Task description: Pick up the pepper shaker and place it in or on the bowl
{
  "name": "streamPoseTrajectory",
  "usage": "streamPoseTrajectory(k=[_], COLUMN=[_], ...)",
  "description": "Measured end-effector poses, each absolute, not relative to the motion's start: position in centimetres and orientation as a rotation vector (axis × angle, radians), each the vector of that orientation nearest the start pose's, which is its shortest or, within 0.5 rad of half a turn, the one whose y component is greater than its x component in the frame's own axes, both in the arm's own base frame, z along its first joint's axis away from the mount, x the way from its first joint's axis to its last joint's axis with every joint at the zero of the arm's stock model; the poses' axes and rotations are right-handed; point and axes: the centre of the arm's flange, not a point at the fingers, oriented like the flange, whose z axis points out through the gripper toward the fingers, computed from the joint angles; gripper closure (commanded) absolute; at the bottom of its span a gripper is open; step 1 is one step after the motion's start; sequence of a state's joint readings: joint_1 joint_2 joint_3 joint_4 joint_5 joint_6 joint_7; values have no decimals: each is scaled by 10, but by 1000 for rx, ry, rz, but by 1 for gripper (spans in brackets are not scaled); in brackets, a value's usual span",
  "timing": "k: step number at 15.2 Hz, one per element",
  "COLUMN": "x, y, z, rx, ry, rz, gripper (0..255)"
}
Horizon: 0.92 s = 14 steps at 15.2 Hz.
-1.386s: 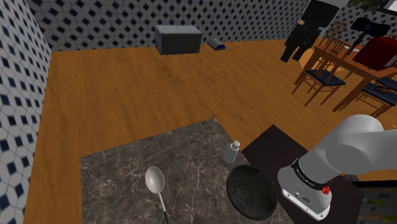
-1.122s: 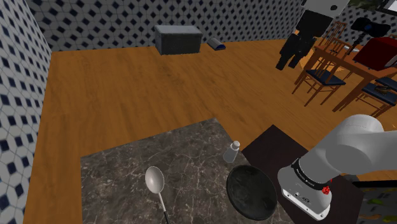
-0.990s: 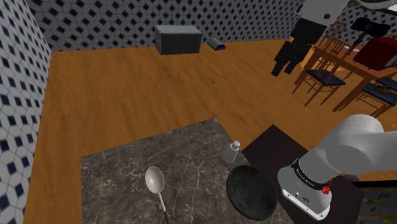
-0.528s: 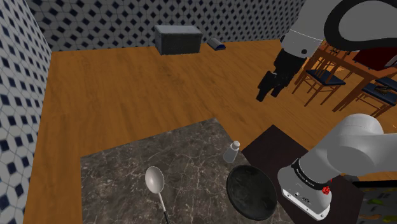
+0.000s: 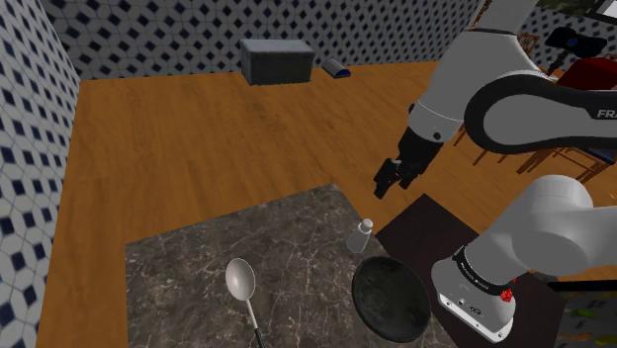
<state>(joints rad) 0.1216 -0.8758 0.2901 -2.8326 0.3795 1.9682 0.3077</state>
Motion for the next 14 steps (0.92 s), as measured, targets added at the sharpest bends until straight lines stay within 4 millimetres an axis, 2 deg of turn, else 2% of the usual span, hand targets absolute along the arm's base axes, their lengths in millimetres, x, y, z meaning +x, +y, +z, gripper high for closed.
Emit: streamPoseTrajectory(k=[5, 14], x=[252, 251], y=[169, 181], z=[358, 311], rx=[-3010, -3009], ry=[250, 259], rz=[54, 54], gripper=[0, 0])
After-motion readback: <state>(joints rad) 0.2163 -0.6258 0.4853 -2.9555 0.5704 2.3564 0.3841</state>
